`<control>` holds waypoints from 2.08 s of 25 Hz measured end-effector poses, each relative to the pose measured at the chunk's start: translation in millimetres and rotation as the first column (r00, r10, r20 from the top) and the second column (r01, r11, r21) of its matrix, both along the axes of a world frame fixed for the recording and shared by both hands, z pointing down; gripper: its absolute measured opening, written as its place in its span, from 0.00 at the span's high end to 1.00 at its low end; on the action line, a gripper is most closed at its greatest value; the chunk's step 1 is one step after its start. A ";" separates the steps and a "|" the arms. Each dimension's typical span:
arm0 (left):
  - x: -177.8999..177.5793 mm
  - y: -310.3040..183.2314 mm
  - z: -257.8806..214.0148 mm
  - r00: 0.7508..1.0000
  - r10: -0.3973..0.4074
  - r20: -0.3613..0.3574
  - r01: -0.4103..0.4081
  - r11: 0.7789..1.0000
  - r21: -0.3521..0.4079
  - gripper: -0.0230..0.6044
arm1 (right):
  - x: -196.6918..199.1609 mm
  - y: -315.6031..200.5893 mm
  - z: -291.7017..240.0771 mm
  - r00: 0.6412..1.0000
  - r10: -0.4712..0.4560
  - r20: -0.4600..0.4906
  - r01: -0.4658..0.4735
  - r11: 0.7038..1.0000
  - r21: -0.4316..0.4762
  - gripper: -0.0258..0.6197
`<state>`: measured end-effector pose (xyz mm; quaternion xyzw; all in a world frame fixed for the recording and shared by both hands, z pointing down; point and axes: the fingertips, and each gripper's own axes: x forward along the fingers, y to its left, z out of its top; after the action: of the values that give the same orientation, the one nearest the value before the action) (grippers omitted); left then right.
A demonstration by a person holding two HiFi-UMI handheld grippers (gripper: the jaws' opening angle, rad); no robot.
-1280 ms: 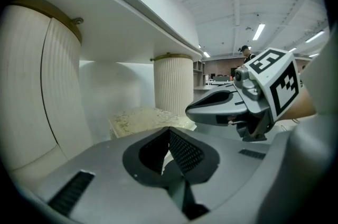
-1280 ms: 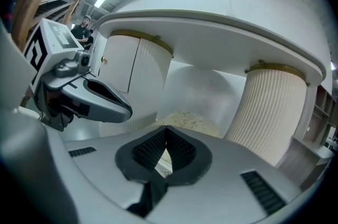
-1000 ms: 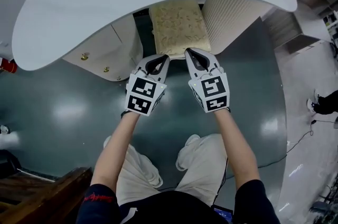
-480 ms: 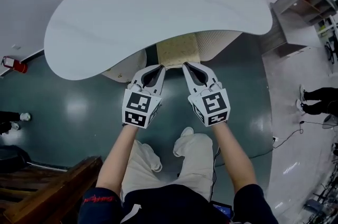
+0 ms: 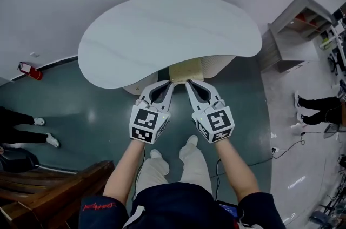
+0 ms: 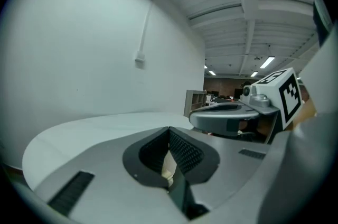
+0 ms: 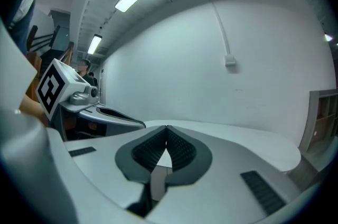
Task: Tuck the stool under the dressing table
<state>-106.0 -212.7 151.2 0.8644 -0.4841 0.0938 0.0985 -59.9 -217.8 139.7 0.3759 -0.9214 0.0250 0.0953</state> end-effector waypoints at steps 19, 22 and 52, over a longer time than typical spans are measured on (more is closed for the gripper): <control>-45.8 94.9 -104.9 0.997 0.020 -0.072 -0.012 0.995 0.100 0.94 | -46.1 91.0 -105.7 0.999 0.028 0.023 -0.030 0.995 0.099 0.93; -45.5 103.0 -110.9 0.998 0.016 -0.068 -0.008 0.994 0.111 0.94 | -45.7 100.5 -108.9 0.999 0.022 0.028 -0.025 0.994 0.104 0.93; 115.1 233.8 -165.0 0.989 -0.146 -0.023 0.147 0.961 0.233 0.94 | 115.5 227.6 -161.5 0.983 -0.163 0.078 0.144 0.967 0.210 0.93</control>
<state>9.1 21.1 -13.7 0.8320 -0.5541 0.0263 0.0039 55.6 9.8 -21.9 0.3094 -0.9490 -0.0589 0.0141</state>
